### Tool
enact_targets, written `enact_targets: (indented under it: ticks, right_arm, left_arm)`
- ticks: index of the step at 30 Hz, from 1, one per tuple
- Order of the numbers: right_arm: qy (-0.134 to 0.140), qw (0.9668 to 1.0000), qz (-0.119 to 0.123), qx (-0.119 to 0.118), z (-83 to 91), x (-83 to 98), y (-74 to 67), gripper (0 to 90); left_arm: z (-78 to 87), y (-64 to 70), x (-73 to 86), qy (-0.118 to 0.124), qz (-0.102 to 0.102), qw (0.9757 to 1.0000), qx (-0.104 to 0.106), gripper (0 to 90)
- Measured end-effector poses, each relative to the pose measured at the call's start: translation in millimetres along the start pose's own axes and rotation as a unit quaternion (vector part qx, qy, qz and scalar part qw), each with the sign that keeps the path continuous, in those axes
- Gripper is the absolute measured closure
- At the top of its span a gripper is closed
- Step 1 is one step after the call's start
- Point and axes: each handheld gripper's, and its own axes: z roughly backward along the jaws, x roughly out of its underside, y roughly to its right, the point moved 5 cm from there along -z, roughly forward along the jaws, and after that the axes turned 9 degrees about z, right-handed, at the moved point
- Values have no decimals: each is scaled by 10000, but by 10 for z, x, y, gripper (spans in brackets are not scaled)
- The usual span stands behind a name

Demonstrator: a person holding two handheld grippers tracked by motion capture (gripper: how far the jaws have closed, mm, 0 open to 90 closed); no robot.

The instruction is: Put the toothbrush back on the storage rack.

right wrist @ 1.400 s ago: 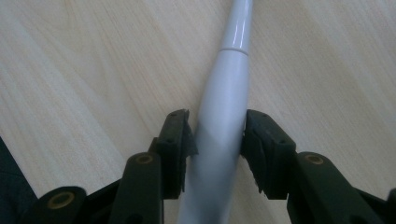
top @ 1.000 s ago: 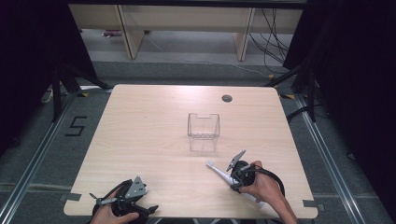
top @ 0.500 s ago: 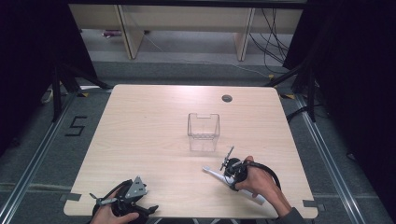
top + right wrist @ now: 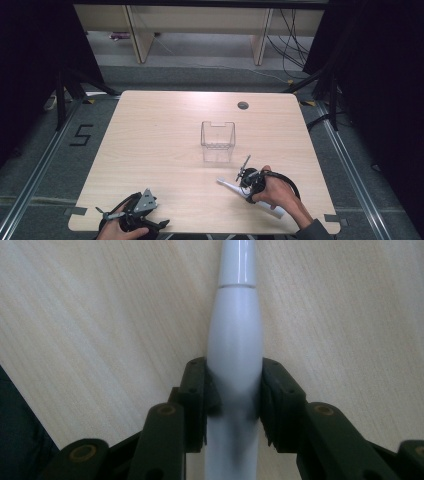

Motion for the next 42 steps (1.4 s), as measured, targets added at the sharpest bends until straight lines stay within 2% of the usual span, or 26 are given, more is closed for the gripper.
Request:
enact_targets:
  ticks: [2, 3, 5, 10, 18, 21, 22, 23, 24, 26, 27, 29, 30, 31, 32, 33, 34, 35, 36, 37, 38, 39, 40, 41, 42]
  right_arm:
    - [38, 10000, 87, 18, -7, 18, 24, 665]
    - [101, 9999, 11, 12, 23, 34, 26, 666]
    - [181, 9998, 22, 88, 51, 58, 37, 666]
    - [356, 9994, -29, 22, 102, 94, 17, 667]
    - [585, 9981, -1, 203, 200, 142, 68, 667]
    - [918, 9953, -110, 281, 338, 145, 69, 668]
    - [1014, 9943, -63, 313, 374, 154, 83, 668]
    - [1014, 9943, -63, 313, 374, 154, 83, 668]
    - [1212, 9919, -46, 376, 442, 176, 103, 668]
    - [1297, 9907, -112, 385, 483, 193, 108, 668]
    - [1501, 9877, -200, 382, 551, 221, 116, 668]
    - [1679, 9844, -260, 450, 604, 243, 139, 668]
    - [1679, 9844, -260, 450, 604, 243, 139, 668]
    - [1896, 9797, -354, 556, 657, 265, 179, 667]
    - [1896, 9797, -354, 556, 657, 265, 179, 667]
    - [2050, 9763, -503, 478, 694, 281, 195, 667]
    - [2050, 9763, -503, 478, 694, 281, 195, 667]
    - [2254, 9712, -554, 530, 710, 276, 208, 667]
    - [2389, 9675, -487, 668, 730, 285, 250, 667]
    - [2506, 9649, -487, 616, 746, 284, 266, 667]
    - [2529, 9629, -729, 586, 780, 298, 259, 667]
    - [2535, 9628, -747, 567, 778, 311, 280, 667]
    - [2652, 9596, -780, 529, 789, 308, 289, 667]
    - [2843, 9538, -715, 660, 788, 301, 340, 667]
    - [2843, 9538, -715, 660, 788, 301, 340, 667]
  left_arm:
    - [4, -1, -1, 54, 4, 10000, -32, 150]
    - [3, 0, -1, 60, 16, 10000, -36, 150]
    - [1, 3, -2, 64, 18, 10000, -34, 150]
    - [2, 3, -2, 55, 8, 10000, -33, 150]
    - [2, -1, -4, 68, 18, 10000, -40, 150]
    - [4, 1, -2, 60, 12, 10000, -35, 150]
    - [4, 3, -3, 70, 21, 10000, -37, 150]
    - [4, 3, -3, 70, 21, 10000, -37, 150]
    - [3, 3, -3, 70, 22, 10000, -36, 150]
    - [2, 2, -3, 66, 19, 10000, -38, 150]
    - [1, 2, -3, 61, 12, 10000, -38, 150]
    - [1, 2, -4, 62, 13, 10000, -38, 150]
    - [1, 2, -4, 62, 13, 10000, -38, 150]
    - [1, -1, -4, 63, 12, 10000, -42, 150]
    - [1, -1, -4, 63, 12, 10000, -42, 150]
    - [6, -2, -5, 64, 11, 10000, -40, 150]
    - [6, -2, -5, 64, 11, 10000, -40, 150]
    - [6, 0, -6, 80, 27, 10000, -38, 150]
    - [10, -2, -6, 67, 11, 10000, -36, 150]
    - [8, -1, -7, 85, 44, 9999, -41, 150]
    - [9, -1, -7, 88, 50, 9999, -42, 150]
    - [10, -2, -8, 93, 50, 9999, -42, 150]
    - [10, -2, -8, 94, 51, 9999, -44, 150]
    - [9, -2, -8, 91, 53, 9999, -42, 150]
    - [9, -2, -8, 91, 53, 9999, -42, 150]
